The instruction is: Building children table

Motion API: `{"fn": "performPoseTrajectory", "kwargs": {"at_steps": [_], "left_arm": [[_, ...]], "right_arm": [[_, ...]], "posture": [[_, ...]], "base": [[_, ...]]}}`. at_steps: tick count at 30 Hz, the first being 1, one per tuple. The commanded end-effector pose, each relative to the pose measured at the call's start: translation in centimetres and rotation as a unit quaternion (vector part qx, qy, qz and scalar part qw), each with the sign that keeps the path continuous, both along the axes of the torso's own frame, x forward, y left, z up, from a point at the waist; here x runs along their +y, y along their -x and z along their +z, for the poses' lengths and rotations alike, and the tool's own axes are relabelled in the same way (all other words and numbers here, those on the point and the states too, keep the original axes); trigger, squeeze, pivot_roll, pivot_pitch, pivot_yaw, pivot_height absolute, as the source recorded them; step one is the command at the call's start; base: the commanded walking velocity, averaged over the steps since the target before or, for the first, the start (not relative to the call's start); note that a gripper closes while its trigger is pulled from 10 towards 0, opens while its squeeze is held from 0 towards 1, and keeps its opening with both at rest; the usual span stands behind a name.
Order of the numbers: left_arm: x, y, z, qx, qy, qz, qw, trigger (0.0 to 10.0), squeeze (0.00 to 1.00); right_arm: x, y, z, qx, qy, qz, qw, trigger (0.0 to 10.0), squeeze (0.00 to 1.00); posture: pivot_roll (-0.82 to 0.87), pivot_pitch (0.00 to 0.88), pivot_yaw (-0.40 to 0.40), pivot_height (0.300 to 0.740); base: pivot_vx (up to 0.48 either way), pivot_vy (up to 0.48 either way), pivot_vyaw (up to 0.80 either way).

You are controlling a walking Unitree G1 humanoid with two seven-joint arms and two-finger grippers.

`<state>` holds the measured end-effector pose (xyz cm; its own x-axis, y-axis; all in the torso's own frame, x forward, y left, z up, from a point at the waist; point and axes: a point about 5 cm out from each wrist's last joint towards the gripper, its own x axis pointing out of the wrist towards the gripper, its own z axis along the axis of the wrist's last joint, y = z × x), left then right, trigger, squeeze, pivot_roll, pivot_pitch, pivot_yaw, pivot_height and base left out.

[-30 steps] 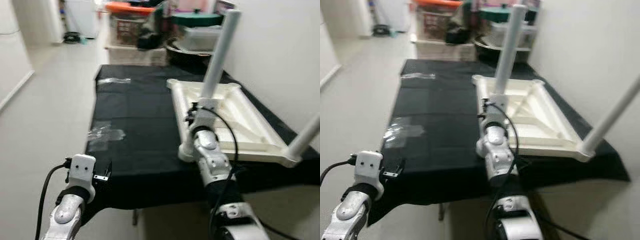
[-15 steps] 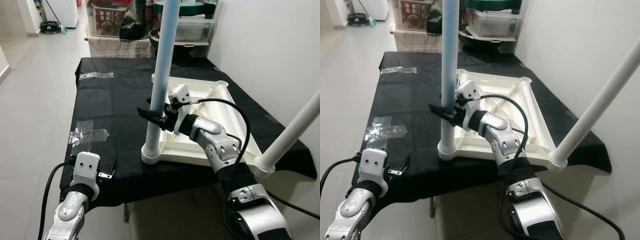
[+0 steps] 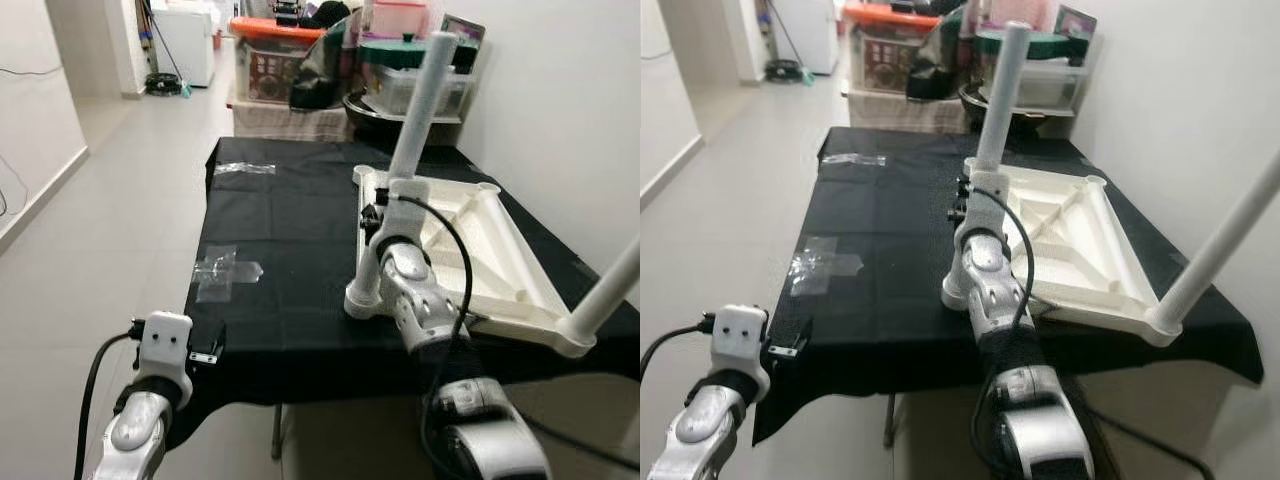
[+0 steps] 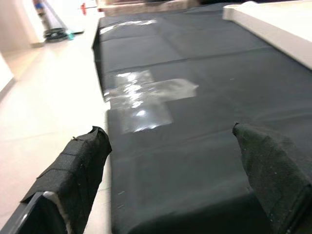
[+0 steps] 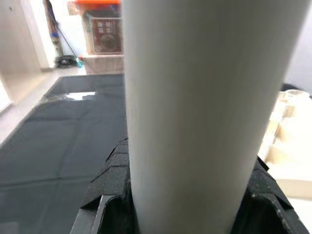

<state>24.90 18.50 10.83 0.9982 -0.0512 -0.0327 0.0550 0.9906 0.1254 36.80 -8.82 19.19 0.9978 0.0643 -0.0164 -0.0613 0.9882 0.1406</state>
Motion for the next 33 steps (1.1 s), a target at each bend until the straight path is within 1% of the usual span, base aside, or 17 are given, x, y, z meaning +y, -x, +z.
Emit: {"fn": "performPoseTrajectory", "kwargs": {"at_steps": [1, 2, 3, 4, 9, 11, 12, 13, 14, 15, 16, 18, 21, 24, 28, 29, 33], "left_arm": [[-0.7, -0.3, 0.1, 0.001, -0.001, -0.011, 1.0, 10.0, 0.0], [-0.7, -0.3, 0.0, 0.001, 0.0, -0.012, 1.0, 10.0, 0.0], [-0.7, -0.3, 0.0, 0.001, 0.0, -0.012, 1.0, 10.0, 0.0], [-0.7, -0.3, 0.0, 0.001, 0.001, -0.014, 1.0, 10.0, 0.0], [-0.7, -0.4, 0.0, 0.001, 0.003, -0.014, 1.0, 10.0, 0.0], [-0.8, -0.4, 0.0, 0.001, 0.005, -0.016, 1.0, 10.0, 0.0], [-0.9, -0.5, 0.0, 0.001, 0.004, -0.018, 1.0, 10.0, 0.0], [-1.0, -0.6, 0.0, 0.0, 0.004, -0.02, 1.0, 10.0, 0.0], [-1.0, -0.6, 0.0, 0.0, 0.004, -0.02, 1.0, 10.0, 0.0], [-0.9, -0.7, 0.2, -0.001, 0.004, -0.019, 1.0, 10.0, 0.0], [-0.9, -0.7, 0.2, -0.003, 0.004, -0.019, 1.0, 10.0, 0.0], [-0.7, -0.8, 0.3, -0.003, 0.003, -0.015, 1.0, 10.0, 0.0], [-0.7, -0.8, 0.3, -0.003, 0.003, -0.015, 1.0, 10.0, 0.0], [-0.8, -0.4, 0.1, 0.001, 0.003, -0.015, 1.0, 10.0, 0.0], [-0.9, -0.2, 0.1, 0.003, 0.003, -0.017, 1.0, 10.0, 0.0], [-0.9, -0.2, 0.0, 0.004, 0.002, -0.018, 1.0, 10.0, 0.0], [-0.9, -0.3, 0.0, 0.004, 0.001, -0.019, 1.0, 10.0, 0.0]], "right_arm": [[2.3, 0.8, -0.8, 0.012, -0.034, 0.086, 0.996, 10.0, 0.0], [3.4, 1.1, 0.0, -0.001, -0.048, 0.166, 0.985, 10.0, 1.0], [3.4, 1.1, 0.0, -0.001, -0.048, 0.166, 0.985, 10.0, 1.0], [4.6, 0.9, 1.4, -0.008, -0.048, 0.301, 0.952, 10.0, 0.0], [4.6, 0.9, 2.4, -0.029, -0.028, 0.403, 0.914, 10.0, 0.0], [4.4, 2.0, 2.5, -0.048, -0.034, 0.515, 0.855, 10.0, 0.0], [4.8, 2.1, 1.1, -0.027, 0.002, 0.542, 0.84, 4.9, 0.0], [5.0, 2.2, 0.0, -0.009, 0.029, 0.554, 0.832, 4.9, 0.0], [5.0, 2.2, 0.0, -0.009, 0.029, 0.554, 0.832, 4.9, 0.0], [5.4, 2.0, -1.3, 0.026, 0.059, 0.545, 0.836, 0.0, 0.0], [5.7, 1.9, -2.2, 0.048, 0.079, 0.535, 0.84, 0.0, 0.0], [4.4, -1.0, -3.7, 0.117, 0.111, 0.293, 0.942, 0.0, 0.0], [4.4, -1.0, -3.7, 0.117, 0.111, 0.293, 0.942, 0.0, 0.0], [-2.1, -1.7, -5.1, 0.148, 0.071, -0.089, 0.982, 0.0, 0.0], [-3.2, -0.8, -5.2, 0.139, 0.062, -0.147, 0.977, 0.0, 0.0], [-2.2, -0.3, -4.9, 0.127, 0.056, -0.113, 0.984, 10.0, 0.0], [-0.4, 0.2, -3.8, 0.094, 0.045, -0.045, 0.994, 10.0, 0.0]], "posture": [[0.07, 0.0, -0.111, 0.74], [0.07, 0.0, -0.109, 0.74], [0.07, 0.0, -0.109, 0.74], [0.07, 0.0, -0.111, 0.74], [0.07, 0.0, -0.108, 0.74], [0.07, 0.0, -0.103, 0.74], [0.07, 0.0, -0.105, 0.74], [0.07, 0.0, -0.105, 0.74], [0.07, 0.0, -0.105, 0.74], [0.07, 0.0, -0.111, 0.74], [0.07, 0.0, -0.111, 0.74], [0.07, 0.0, -0.112, 0.74], [0.07, 0.0, -0.112, 0.74], [0.07, 0.0, -0.104, 0.74], [0.07, 0.0, -0.099, 0.74], [0.06, 0.0, -0.098, 0.74], [0.06, 0.0, -0.096, 0.74]], "base": [[0.0, 0.0, 0.0], [0.0, 0.0, 0.0], [0.0, 0.0, 0.0], [0.0, 0.0, 0.0], [0.0, 0.0, 0.0], [0.0, 0.0, 0.0], [0.0, 0.0, 0.0], [0.0, 0.0, 0.0], [0.0, 0.0, 0.0], [0.0, 0.0, 0.0], [0.0, 0.0, 0.0], [0.0, 0.0, 0.0], [0.0, 0.0, 0.0], [0.0, 0.0, 0.0], [0.0, 0.0, 0.0], [0.0, 0.0, 0.0], [0.0, 0.0, 0.0]]}}
